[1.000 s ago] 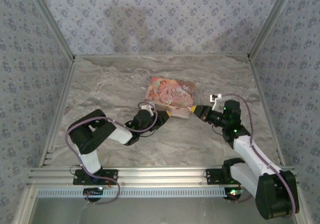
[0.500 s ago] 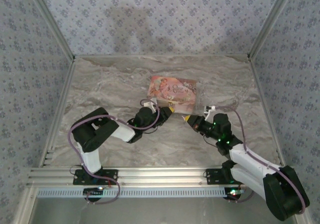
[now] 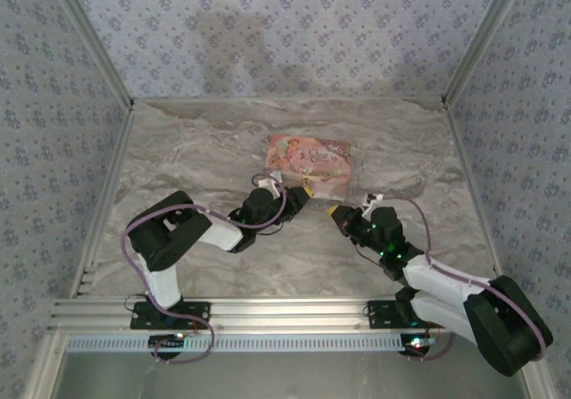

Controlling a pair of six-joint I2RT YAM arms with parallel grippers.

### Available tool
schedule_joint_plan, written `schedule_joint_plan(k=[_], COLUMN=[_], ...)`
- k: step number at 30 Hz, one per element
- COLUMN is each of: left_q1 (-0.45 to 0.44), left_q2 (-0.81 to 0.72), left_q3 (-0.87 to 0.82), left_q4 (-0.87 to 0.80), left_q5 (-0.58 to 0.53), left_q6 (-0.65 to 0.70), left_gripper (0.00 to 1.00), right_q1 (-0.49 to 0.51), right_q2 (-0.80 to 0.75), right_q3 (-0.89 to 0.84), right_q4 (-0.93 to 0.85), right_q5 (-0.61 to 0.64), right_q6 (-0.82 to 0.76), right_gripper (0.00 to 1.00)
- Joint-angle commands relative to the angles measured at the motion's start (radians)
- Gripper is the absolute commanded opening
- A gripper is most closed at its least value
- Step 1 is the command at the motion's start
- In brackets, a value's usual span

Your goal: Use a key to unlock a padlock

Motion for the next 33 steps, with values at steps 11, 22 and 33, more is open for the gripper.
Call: schedule_joint_plan(k=[11, 22, 33], left_q1=[-0.010, -0.013, -0.017], left_q2=[-0.002, 0.014, 0.024], left_q3=[0.028, 0.030, 0.024], left_q4=[0.107, 0.126, 0.147], left_q5=[0.019, 0.018, 0.013], left_q6=[-0.018, -0.023, -0.032], left_gripper=[0.13, 0.13, 0.13], right_q1=[0.058, 0.064, 0.081], right_q2=[0.157, 0.159, 0.200], right_q3=[0.025, 0.042, 0.065], right_q4=[0.260, 0.262, 0.277], right_q5=[0.073, 0.096, 0.106], right_q6=[0.042, 0.032, 0.028], right_gripper=[0.00, 0.00, 0.00])
